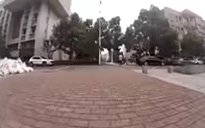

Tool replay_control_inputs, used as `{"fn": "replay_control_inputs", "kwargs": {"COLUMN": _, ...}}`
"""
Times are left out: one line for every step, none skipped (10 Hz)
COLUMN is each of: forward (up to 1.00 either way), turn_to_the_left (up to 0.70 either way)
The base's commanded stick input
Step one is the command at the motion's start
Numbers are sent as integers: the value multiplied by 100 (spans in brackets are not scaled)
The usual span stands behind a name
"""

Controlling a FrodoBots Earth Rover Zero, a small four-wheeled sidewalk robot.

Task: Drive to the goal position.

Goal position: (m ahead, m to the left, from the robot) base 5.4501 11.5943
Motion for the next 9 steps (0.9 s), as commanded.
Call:
{"fn": "replay_control_inputs", "kwargs": {"forward": 70, "turn_to_the_left": 0}}
{"fn": "replay_control_inputs", "kwargs": {"forward": 70, "turn_to_the_left": 0}}
{"fn": "replay_control_inputs", "kwargs": {"forward": 70, "turn_to_the_left": 0}}
{"fn": "replay_control_inputs", "kwargs": {"forward": 70, "turn_to_the_left": 0}}
{"fn": "replay_control_inputs", "kwargs": {"forward": 70, "turn_to_the_left": 0}}
{"fn": "replay_control_inputs", "kwargs": {"forward": 70, "turn_to_the_left": 0}}
{"fn": "replay_control_inputs", "kwargs": {"forward": 70, "turn_to_the_left": 0}}
{"fn": "replay_control_inputs", "kwargs": {"forward": 70, "turn_to_the_left": 0}}
{"fn": "replay_control_inputs", "kwargs": {"forward": 70, "turn_to_the_left": 0}}
